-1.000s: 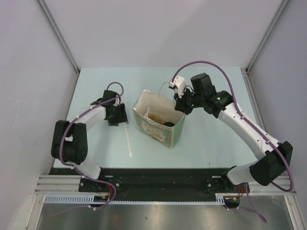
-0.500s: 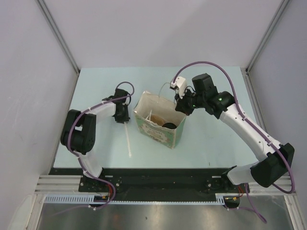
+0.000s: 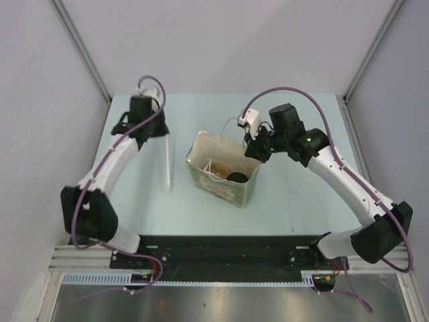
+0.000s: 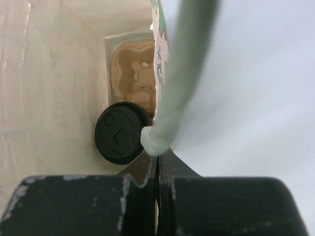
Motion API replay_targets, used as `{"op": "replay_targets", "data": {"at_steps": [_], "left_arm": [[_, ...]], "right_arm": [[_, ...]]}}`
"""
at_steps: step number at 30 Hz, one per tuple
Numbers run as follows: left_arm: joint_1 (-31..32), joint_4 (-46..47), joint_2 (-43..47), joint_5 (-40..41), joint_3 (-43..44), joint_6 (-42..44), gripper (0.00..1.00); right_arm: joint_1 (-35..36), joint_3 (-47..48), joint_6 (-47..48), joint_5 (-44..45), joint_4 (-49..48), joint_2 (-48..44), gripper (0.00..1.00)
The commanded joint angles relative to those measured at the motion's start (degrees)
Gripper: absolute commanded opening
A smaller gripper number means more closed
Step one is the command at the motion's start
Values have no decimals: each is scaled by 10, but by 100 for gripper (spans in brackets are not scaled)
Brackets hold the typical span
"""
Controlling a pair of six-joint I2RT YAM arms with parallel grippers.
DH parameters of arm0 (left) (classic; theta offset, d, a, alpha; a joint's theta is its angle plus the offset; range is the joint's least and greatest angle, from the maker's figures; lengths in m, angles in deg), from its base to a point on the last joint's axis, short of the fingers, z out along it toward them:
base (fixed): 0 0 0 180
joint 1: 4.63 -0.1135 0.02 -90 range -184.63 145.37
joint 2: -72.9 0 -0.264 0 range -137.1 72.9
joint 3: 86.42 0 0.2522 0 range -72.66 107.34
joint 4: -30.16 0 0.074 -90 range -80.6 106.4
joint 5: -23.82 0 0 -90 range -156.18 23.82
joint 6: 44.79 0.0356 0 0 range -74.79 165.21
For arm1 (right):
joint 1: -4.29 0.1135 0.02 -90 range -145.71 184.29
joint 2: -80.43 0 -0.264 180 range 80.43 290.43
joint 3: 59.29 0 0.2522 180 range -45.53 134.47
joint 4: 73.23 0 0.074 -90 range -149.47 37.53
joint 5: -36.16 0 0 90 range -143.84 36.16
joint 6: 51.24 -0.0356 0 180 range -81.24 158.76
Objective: Pack the takeout coffee
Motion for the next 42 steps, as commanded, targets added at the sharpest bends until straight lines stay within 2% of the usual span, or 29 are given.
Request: {"op": "replay_targets", "data": {"at_steps": [1,6,8,15,22,27,29,30,31,34,38,42], "left_arm": [[4,167,154,-101,109,64,0],[46,297,215,-233,120,105,0],[91,336,228,-297,104,124,0],[200,362,276,-407,19,226,0],[259,329,265,-436,-47,322,0],[265,266,252,-418,-72,403,0],[265,233,251,-407,-71,425,4],[265,226,252,-404,-72,432,11],[265,220,254,-394,-70,431,45],[264,181,247,-352,-32,401,99],[238,120,233,-344,48,329,100],[159,92,216,-372,145,201,99]], "right_arm": [[0,-1,3,-19,7,-28,0],[0,-3,-9,-26,11,-28,0],[0,-2,-9,-29,4,-27,0],[0,-2,-8,-42,-4,-26,0],[2,-2,-3,-62,-2,-27,0],[2,-2,15,-71,-1,-27,0],[2,-2,18,-73,-6,-27,0],[2,-2,21,-72,-7,-27,0],[2,-2,23,-72,-8,-26,0],[2,-1,25,-72,-16,-24,2],[2,2,24,-70,-23,-23,6],[-1,5,20,-65,-27,-26,11]]}}
